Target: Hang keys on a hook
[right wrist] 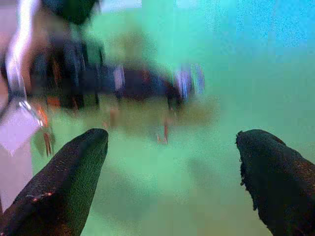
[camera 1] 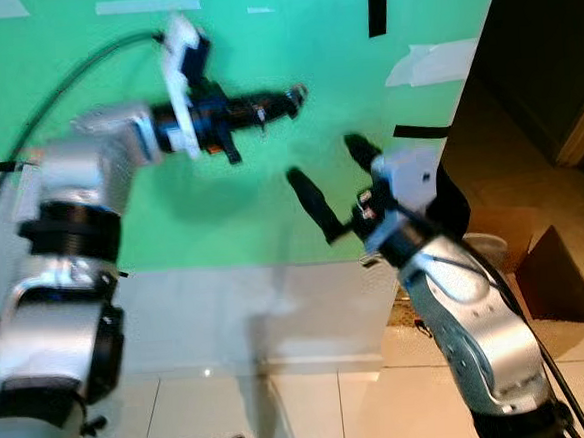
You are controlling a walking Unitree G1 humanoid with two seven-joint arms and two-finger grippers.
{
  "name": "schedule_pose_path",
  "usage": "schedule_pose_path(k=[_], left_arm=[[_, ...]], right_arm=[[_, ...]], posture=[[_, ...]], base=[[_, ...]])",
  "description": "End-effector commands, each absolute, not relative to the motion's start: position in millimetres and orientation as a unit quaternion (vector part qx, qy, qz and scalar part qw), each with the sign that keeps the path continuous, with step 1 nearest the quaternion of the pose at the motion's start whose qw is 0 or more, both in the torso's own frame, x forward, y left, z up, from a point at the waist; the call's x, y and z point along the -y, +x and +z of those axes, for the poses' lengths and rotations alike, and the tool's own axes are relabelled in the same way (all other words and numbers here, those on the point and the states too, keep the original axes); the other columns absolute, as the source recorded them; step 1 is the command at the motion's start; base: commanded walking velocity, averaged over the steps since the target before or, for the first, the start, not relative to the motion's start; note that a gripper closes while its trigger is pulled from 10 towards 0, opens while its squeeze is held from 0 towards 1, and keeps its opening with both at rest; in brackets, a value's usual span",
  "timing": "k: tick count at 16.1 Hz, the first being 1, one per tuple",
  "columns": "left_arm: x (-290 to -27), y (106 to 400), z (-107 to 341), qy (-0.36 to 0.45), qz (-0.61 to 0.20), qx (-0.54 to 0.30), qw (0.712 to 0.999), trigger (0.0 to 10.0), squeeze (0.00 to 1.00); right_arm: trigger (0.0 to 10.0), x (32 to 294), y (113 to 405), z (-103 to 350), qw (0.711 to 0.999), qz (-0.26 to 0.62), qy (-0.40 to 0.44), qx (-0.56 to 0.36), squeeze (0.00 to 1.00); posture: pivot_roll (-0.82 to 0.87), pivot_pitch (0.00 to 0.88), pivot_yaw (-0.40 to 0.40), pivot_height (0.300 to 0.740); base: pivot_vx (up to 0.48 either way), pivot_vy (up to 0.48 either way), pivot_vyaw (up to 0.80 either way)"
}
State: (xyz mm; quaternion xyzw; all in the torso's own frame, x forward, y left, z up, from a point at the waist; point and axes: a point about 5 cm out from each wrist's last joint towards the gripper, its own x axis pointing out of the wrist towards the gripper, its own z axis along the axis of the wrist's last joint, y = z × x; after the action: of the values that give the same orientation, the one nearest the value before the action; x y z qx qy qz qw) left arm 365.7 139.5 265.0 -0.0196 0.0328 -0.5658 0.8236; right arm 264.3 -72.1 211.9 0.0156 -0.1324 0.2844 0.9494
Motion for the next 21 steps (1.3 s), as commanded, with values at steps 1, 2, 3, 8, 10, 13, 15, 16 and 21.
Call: schedule_pose_path(k=[1, 2, 3, 8, 10, 13, 15, 16, 21], left_arm=[[-136, 363, 266, -0.024, -0.568, -0.032, 0.822, 10.0, 0.00], [-133, 361, 265, -0.032, -0.569, -0.032, 0.821, 10.0, 0.00], [-130, 360, 265, -0.039, -0.570, -0.031, 0.820, 10.0, 0.00], [-122, 345, 265, -0.064, -0.604, -0.042, 0.794, 10.0, 0.00], [-125, 340, 262, -0.061, -0.615, -0.054, 0.785, 10.0, 0.00], [-132, 338, 260, -0.058, -0.607, -0.064, 0.790, 10.0, 0.00], [-137, 337, 259, -0.055, -0.600, -0.069, 0.795, 10.0, 0.00], [-141, 336, 257, -0.050, -0.598, -0.075, 0.796, 10.0, 0.00], [-144, 332, 257, -0.049, -0.599, -0.079, 0.796, 10.0, 0.00]], right_arm=[[10.0, 68, 263, 224, 0.944, 0.291, 0.018, 0.157, 0.00], [10.0, 65, 263, 226, 0.941, 0.298, 0.011, 0.162, 0.00], [10.0, 63, 263, 227, 0.939, 0.304, 0.007, 0.162, 0.00], [10.0, 68, 272, 221, 0.955, 0.265, -0.008, 0.134, 0.00], [10.0, 72, 274, 222, 0.959, 0.249, -0.003, 0.137, 0.00], [10.0, 75, 275, 225, 0.961, 0.237, 0.003, 0.141, 0.00], [10.0, 77, 276, 225, 0.962, 0.234, 0.001, 0.140, 0.00], [10.0, 81, 276, 224, 0.963, 0.231, 0.000, 0.139, 0.00], [10.0, 87, 278, 220, 0.967, 0.221, -0.003, 0.129, 0.00]], posture=[[0.03, 0.000, 0.040, 0.740], [0.03, 0.000, 0.039, 0.740], [0.03, 0.000, 0.036, 0.740], [0.02, 0.000, 0.034, 0.740], [0.02, 0.000, 0.035, 0.740], [0.02, 0.000, 0.033, 0.740], [0.02, 0.000, 0.031, 0.740], [0.02, 0.000, 0.029, 0.740], [0.03, 0.000, 0.021, 0.740]], base=[[0.000, 0.000, 0.00], [0.000, 0.000, 0.00], [0.000, 0.000, 0.00], [0.000, 0.000, 0.00], [0.000, 0.000, 0.00], [0.000, 0.000, 0.00], [0.000, 0.000, 0.00], [0.000, 0.000, 0.00], [0.000, 0.000, 0.00]])
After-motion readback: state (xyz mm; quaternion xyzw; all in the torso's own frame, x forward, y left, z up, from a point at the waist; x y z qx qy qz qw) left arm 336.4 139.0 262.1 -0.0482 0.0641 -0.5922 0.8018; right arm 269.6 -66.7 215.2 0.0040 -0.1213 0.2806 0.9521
